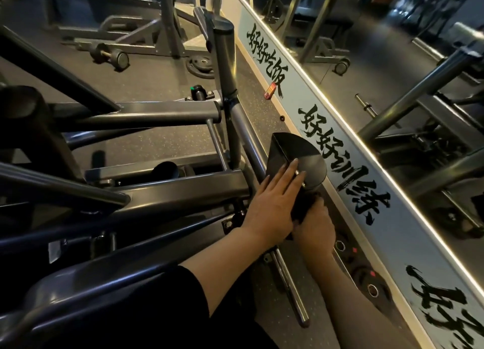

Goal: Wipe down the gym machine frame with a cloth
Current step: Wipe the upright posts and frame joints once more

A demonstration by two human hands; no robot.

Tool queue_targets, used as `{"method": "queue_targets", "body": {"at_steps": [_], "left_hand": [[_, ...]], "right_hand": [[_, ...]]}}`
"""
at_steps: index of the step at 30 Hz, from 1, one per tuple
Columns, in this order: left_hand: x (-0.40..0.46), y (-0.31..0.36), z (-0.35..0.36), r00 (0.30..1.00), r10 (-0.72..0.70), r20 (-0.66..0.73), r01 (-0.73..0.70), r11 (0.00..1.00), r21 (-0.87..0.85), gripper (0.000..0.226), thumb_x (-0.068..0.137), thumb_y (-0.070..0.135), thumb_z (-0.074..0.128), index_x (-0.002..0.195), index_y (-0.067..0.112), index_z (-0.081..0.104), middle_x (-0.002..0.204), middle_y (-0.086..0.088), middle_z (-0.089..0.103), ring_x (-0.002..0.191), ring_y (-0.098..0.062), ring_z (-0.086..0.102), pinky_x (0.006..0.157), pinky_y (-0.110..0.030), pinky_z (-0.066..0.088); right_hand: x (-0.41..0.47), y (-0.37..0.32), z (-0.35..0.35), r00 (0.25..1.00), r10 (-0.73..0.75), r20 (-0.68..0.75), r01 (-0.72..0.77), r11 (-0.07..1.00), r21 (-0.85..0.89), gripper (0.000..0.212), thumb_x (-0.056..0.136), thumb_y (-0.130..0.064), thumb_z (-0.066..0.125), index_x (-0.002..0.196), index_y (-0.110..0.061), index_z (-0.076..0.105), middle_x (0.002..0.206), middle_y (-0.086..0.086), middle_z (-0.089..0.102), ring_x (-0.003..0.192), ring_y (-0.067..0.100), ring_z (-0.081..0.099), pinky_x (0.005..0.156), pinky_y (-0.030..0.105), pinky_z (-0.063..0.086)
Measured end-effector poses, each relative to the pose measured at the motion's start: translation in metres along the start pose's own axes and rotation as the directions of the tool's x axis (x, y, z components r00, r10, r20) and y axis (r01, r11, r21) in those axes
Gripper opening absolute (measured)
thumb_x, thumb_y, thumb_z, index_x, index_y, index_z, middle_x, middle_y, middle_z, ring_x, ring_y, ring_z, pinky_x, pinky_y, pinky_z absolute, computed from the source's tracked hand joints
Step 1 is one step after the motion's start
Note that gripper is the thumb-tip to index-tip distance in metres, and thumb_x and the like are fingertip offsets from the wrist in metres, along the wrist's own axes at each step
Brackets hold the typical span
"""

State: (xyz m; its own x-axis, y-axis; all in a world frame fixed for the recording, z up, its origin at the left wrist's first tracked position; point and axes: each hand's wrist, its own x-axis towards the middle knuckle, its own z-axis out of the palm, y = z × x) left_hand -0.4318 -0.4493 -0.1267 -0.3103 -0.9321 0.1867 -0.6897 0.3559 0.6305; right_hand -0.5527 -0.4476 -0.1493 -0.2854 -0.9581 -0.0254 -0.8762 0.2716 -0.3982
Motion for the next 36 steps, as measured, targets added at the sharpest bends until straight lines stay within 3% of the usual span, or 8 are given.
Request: {"method": "queue_targets", "body": {"at_steps": [5, 8, 11, 16, 19, 23, 27, 36], "left_hand": [[-0.015, -0.004, 0.021, 0.980, 0.009, -0.200, -0.050, 0.979, -0.197, 0.061, 0.095, 0.037, 0.027, 0.153, 0.020, 0.019, 0.162, 0.002, 0.011, 0.150, -0.013, 0.006, 0.122, -0.038, 0.011], [-0.049, -0.015, 0.046, 0.966, -0.154, -0.206, 0.079, 0.940, -0.332, 0.053, 0.099, 0.024, 0.034, 0.151, 0.020, 0.027, 0.159, 0.005, 0.020, 0.148, -0.006, 0.012, 0.121, -0.033, 0.015], [-0.098, -0.040, 0.079, 0.902, -0.419, -0.106, 0.351, 0.854, -0.384, 0.052, 0.100, 0.012, 0.043, 0.150, 0.024, 0.032, 0.157, 0.013, 0.018, 0.145, -0.001, 0.012, 0.121, -0.030, 0.018], [-0.178, -0.086, 0.109, 0.716, -0.695, 0.066, 0.673, 0.662, -0.331, 0.049, 0.097, 0.008, 0.049, 0.143, 0.022, 0.043, 0.153, 0.003, 0.037, 0.143, -0.009, 0.028, 0.118, -0.026, 0.022], [-0.211, -0.108, 0.124, 0.609, -0.792, 0.049, 0.760, 0.564, -0.323, 0.050, 0.093, 0.008, 0.052, 0.140, 0.026, 0.046, 0.149, 0.004, 0.042, 0.140, -0.010, 0.033, 0.117, -0.029, 0.025], [-0.228, -0.137, 0.133, 0.531, -0.847, -0.018, 0.813, 0.515, -0.272, 0.057, 0.093, 0.010, 0.054, 0.146, 0.023, 0.038, 0.154, 0.000, 0.034, 0.143, -0.016, 0.030, 0.116, -0.032, 0.026], [-0.228, -0.170, 0.130, 0.522, -0.844, -0.122, 0.826, 0.536, -0.175, 0.062, 0.094, 0.010, 0.056, 0.150, 0.020, 0.031, 0.160, 0.001, 0.020, 0.147, -0.015, 0.019, 0.117, -0.032, 0.021], [-0.235, -0.251, 0.139, 0.658, -0.727, -0.194, 0.743, 0.669, 0.013, 0.096, 0.082, 0.021, 0.075, 0.154, 0.014, 0.012, 0.163, -0.003, 0.004, 0.149, -0.017, 0.000, 0.122, -0.038, 0.011]], "right_hand": [[-0.039, 0.023, 0.031, 0.930, -0.284, -0.233, 0.277, 0.959, -0.061, 0.054, 0.078, -0.013, 0.075, 0.127, -0.007, 0.053, 0.132, 0.016, 0.057, 0.124, 0.033, 0.054, 0.093, 0.053, 0.051], [-0.063, 0.028, 0.036, 0.912, -0.409, -0.025, 0.402, 0.883, 0.243, 0.033, 0.091, -0.025, 0.059, 0.124, -0.027, 0.058, 0.126, -0.010, 0.061, 0.122, 0.008, 0.055, 0.095, 0.029, 0.049], [-0.091, 0.033, 0.059, 0.936, -0.322, 0.142, 0.257, 0.902, 0.348, 0.035, 0.091, -0.018, 0.062, 0.105, -0.049, 0.051, 0.097, -0.033, 0.056, 0.098, -0.006, 0.059, 0.077, 0.006, 0.040], [-0.108, 0.050, 0.121, 0.918, -0.162, 0.361, -0.010, 0.903, 0.429, 0.036, 0.088, -0.005, 0.061, 0.106, -0.035, 0.058, 0.101, -0.015, 0.065, 0.099, 0.002, 0.061, 0.096, 0.041, 0.051], [-0.105, 0.046, 0.153, 0.857, -0.315, 0.408, 0.096, 0.875, 0.474, 0.037, 0.088, -0.006, 0.063, 0.115, -0.030, 0.056, 0.111, -0.011, 0.064, 0.108, 0.004, 0.059, 0.101, 0.036, 0.048], [-0.096, 0.028, 0.187, 0.761, -0.605, 0.235, 0.445, 0.750, 0.490, 0.041, 0.086, -0.001, 0.063, 0.124, -0.014, 0.056, 0.122, 0.001, 0.059, 0.116, 0.008, 0.053, 0.103, 0.022, 0.039], [-0.093, 0.013, 0.218, 0.662, -0.719, 0.211, 0.612, 0.682, 0.400, 0.053, 0.084, 0.000, 0.063, 0.134, -0.007, 0.050, 0.138, 0.013, 0.049, 0.132, 0.026, 0.046, 0.110, 0.042, 0.040], [-0.094, 0.008, 0.300, 0.522, -0.851, 0.061, 0.833, 0.524, 0.176, 0.068, 0.069, 0.000, 0.078, 0.131, -0.003, 0.051, 0.139, 0.019, 0.049, 0.134, 0.034, 0.043, 0.112, 0.045, 0.030]]}}
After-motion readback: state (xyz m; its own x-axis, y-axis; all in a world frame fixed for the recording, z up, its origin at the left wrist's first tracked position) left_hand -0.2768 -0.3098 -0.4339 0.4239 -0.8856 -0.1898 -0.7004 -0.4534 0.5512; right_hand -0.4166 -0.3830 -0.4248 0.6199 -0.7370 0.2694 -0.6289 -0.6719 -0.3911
